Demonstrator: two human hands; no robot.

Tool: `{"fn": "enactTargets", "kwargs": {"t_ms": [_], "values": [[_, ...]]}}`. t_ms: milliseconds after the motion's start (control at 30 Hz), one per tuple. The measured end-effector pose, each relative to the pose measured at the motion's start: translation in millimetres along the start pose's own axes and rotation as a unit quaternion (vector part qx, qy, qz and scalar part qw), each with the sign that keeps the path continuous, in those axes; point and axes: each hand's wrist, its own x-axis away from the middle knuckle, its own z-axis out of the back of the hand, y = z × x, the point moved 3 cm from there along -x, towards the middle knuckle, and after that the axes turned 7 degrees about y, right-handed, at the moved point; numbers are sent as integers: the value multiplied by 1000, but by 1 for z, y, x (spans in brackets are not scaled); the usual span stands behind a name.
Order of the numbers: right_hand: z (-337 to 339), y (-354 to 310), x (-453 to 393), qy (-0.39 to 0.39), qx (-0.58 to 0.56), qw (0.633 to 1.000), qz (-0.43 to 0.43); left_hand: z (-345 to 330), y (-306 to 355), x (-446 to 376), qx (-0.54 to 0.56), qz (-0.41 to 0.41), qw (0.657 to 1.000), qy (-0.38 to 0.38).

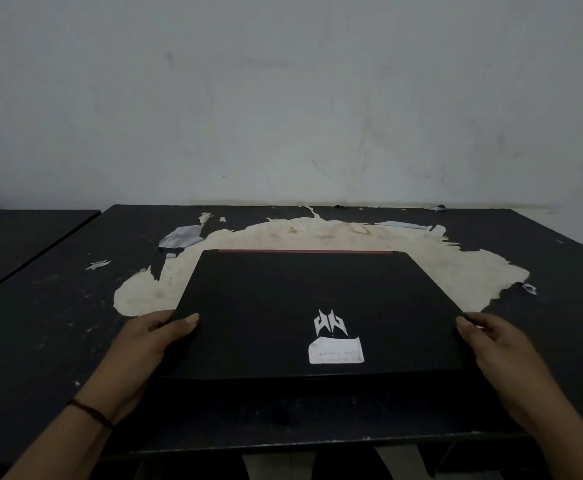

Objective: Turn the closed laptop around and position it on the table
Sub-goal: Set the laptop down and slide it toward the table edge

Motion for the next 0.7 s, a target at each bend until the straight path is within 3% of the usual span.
{"fn": "enactTargets", "kwargs": {"t_ms": [233,500,700], "values": [[-5,1,-3,-15,18,1000,12,4,-3,-1,-21,-7,1000,15],[-7,5,-2,-1,73,996,49,11,2,-17,-251,-13,967,30],[-7,5,4,10,77,996,54,10,3,-39,-346,1,937,57]]}}
